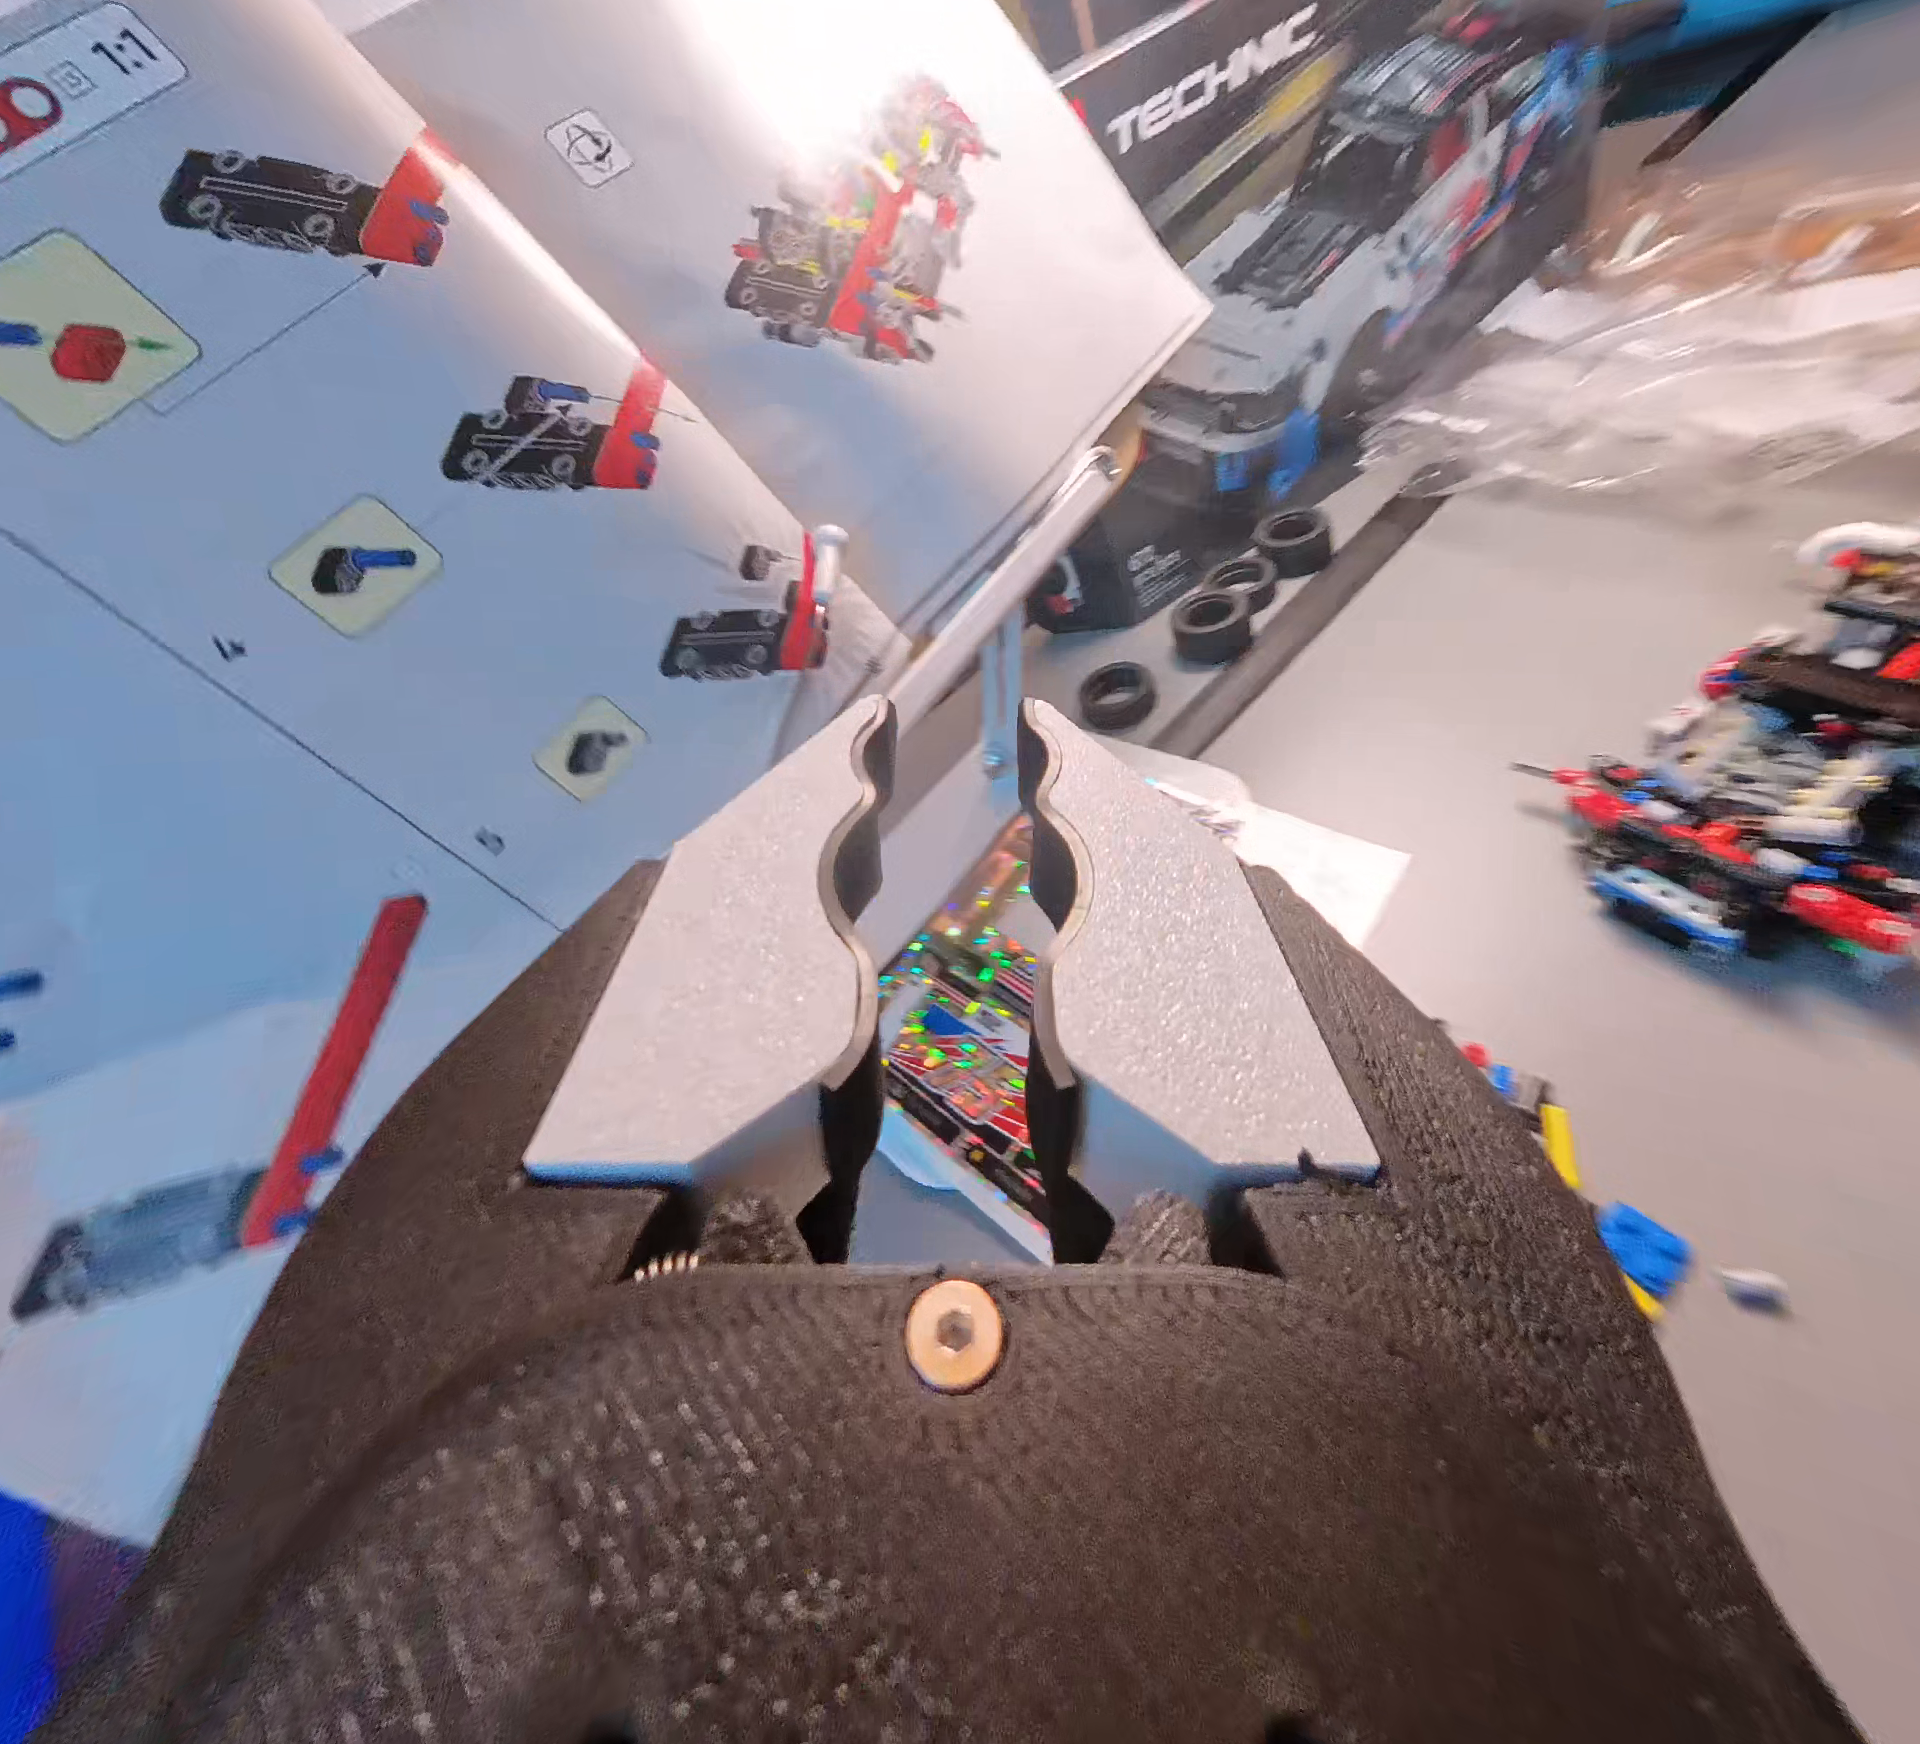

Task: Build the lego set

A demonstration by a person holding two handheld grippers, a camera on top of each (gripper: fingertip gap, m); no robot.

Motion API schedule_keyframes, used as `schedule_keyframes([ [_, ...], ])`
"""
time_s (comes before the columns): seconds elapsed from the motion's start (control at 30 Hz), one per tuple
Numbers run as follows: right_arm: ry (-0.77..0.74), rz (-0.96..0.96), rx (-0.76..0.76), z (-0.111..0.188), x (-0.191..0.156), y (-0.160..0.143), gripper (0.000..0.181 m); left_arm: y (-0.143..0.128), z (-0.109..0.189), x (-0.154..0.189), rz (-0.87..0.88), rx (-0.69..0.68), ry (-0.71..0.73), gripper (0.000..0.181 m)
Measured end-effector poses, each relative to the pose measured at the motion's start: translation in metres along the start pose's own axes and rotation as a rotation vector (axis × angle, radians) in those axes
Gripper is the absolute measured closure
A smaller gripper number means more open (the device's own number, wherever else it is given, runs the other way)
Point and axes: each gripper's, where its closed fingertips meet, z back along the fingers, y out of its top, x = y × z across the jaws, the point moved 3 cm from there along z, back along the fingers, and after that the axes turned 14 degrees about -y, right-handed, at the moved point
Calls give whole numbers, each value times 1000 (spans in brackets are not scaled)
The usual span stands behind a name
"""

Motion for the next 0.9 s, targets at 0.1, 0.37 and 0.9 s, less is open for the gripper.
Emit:
schedule_keyframes([
  [0.1,-4,3,5,3,0,0,152,-3,-30,-27,-83,-85,49,161],
  [0.37,7,-15,21,5,2,0,155,-14,-52,-38,-183,-179,70,181],
  [0.9,-30,-19,48,5,5,2,155,25,21,43,33,138,-85,157],
])
